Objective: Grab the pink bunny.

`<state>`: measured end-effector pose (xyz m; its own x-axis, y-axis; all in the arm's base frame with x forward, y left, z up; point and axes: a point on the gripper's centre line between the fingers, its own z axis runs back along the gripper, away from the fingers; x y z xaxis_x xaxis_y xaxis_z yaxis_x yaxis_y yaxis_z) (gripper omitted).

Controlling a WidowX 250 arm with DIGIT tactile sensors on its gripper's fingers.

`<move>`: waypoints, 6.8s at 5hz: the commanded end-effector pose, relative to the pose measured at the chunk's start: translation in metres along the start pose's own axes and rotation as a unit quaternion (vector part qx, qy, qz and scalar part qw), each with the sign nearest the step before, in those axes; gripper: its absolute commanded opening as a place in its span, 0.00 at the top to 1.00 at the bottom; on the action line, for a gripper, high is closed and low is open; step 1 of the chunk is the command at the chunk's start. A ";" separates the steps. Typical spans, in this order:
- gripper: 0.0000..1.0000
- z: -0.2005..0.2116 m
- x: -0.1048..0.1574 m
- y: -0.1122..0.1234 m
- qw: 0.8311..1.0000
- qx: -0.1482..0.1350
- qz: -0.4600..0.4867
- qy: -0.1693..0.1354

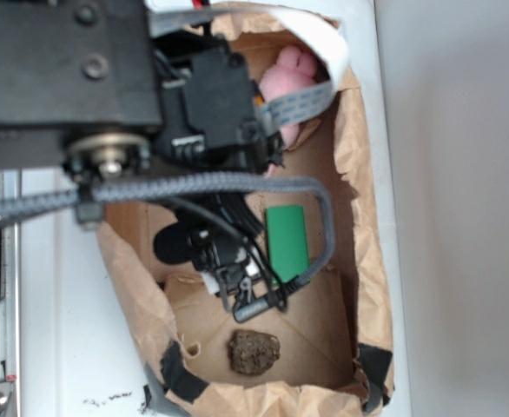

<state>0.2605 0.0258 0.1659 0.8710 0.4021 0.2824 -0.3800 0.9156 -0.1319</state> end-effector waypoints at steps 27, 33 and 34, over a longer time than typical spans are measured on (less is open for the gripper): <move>1.00 -0.070 0.084 0.041 0.992 -0.013 0.112 -0.061; 1.00 0.042 0.033 -0.004 0.991 -0.045 -0.111 -0.062; 1.00 0.051 0.031 -0.009 0.989 -0.052 -0.129 -0.046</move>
<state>0.2716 0.0285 0.1986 0.9278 0.1811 0.3261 -0.1399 0.9794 -0.1459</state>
